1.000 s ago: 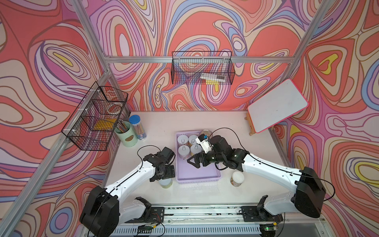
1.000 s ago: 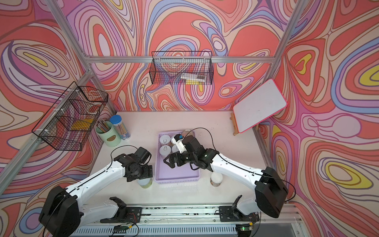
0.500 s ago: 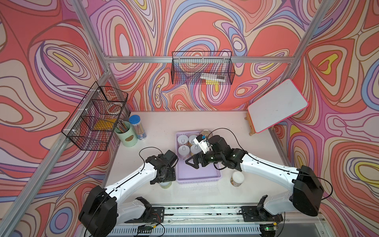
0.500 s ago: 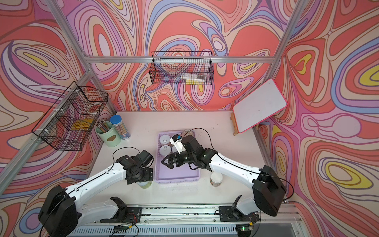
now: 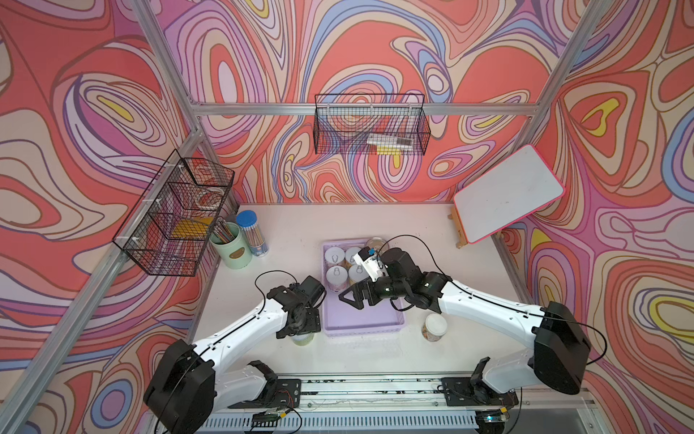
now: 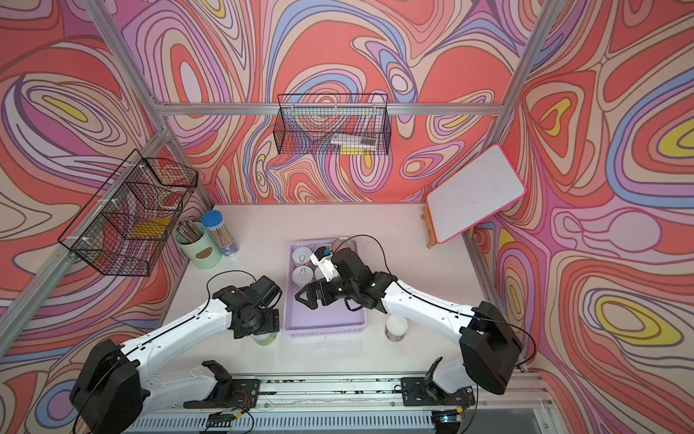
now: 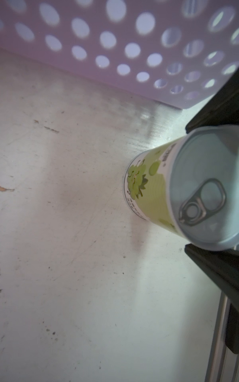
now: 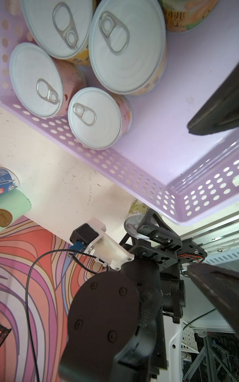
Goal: Put the canned food in the basket
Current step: Pick up the canned food from the center of the board.
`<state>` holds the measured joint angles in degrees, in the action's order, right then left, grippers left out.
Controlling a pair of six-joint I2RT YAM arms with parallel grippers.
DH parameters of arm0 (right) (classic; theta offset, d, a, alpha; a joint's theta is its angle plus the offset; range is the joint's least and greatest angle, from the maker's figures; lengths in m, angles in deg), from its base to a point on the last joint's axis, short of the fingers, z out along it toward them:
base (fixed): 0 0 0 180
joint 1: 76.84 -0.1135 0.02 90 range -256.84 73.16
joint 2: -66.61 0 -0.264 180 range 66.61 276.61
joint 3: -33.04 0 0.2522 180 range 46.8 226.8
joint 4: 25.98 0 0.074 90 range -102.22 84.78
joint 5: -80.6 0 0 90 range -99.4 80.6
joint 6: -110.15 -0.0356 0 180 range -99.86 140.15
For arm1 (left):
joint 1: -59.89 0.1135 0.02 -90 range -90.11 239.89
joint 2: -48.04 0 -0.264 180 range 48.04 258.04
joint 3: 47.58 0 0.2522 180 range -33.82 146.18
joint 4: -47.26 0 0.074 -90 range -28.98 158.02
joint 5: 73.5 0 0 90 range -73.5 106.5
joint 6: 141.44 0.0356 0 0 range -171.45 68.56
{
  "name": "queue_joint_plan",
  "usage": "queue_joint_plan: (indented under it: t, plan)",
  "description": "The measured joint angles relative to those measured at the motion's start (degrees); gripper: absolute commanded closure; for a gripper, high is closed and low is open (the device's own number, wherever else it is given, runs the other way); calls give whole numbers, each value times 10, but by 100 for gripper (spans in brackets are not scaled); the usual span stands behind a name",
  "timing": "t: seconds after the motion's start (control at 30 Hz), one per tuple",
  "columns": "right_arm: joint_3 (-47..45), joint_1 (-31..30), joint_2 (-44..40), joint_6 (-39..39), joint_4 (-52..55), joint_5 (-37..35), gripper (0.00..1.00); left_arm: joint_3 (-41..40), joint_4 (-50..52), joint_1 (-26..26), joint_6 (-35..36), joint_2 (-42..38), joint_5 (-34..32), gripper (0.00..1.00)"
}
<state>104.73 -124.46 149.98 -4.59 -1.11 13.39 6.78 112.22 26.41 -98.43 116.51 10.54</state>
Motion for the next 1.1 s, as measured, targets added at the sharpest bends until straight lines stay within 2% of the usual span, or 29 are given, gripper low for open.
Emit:
queue_joint_plan:
  t: [0.5,0.7,0.9,1.1]
  plan:
    - [3,-1,0,0,0,5,2,-6,-7,0,0,-2,1,25]
    - [11,-1,0,1,0,9,2,3,29,0,-2,-35,-10,26]
    - [15,-1,-17,12,1,13,2,70,83,0,6,-71,-24,27]
    - [15,-1,-61,21,-3,8,2,146,113,0,60,-75,-20,26]
